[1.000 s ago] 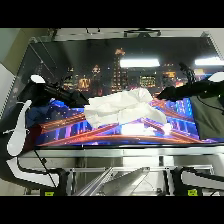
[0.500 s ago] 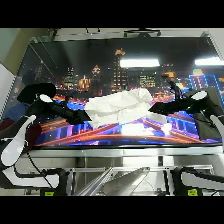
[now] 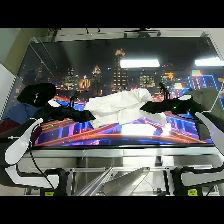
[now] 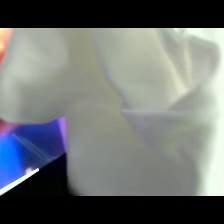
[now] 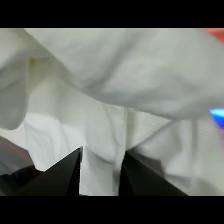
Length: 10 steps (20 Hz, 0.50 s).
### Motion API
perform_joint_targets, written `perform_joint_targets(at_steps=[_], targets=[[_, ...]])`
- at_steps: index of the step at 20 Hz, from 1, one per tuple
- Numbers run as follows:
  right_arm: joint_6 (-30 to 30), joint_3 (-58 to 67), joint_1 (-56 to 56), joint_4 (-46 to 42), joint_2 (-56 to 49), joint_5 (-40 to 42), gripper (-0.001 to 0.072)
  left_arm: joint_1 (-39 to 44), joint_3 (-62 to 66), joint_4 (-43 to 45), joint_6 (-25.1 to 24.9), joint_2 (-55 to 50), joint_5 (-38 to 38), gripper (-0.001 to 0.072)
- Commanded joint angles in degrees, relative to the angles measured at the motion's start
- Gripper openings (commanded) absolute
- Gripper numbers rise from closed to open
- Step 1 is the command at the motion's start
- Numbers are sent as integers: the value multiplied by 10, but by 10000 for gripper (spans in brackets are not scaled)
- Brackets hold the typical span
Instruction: Fold the shirts.
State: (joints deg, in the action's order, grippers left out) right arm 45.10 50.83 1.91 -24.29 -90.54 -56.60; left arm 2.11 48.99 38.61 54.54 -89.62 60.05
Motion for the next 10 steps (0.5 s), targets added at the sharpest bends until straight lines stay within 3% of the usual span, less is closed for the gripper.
perform_joint_targets(at_steps=[1, 2, 6, 10], targets=[[-19, 2, -9, 38, -7, -14, 98, 0, 0, -43, -33, -1, 16, 92], [-19, 3, -9, 41, -7, -20, 34, -6, 0, -43, -39, 8, 24, 14], [-19, 41, -7, 59, 4, -93, 14, -49, 5, -49, -39, 89, 77, 15], [8, 163, 13, 147, 96, -188, 14, -97, 110, -200, -39, 190, 203, 15]])
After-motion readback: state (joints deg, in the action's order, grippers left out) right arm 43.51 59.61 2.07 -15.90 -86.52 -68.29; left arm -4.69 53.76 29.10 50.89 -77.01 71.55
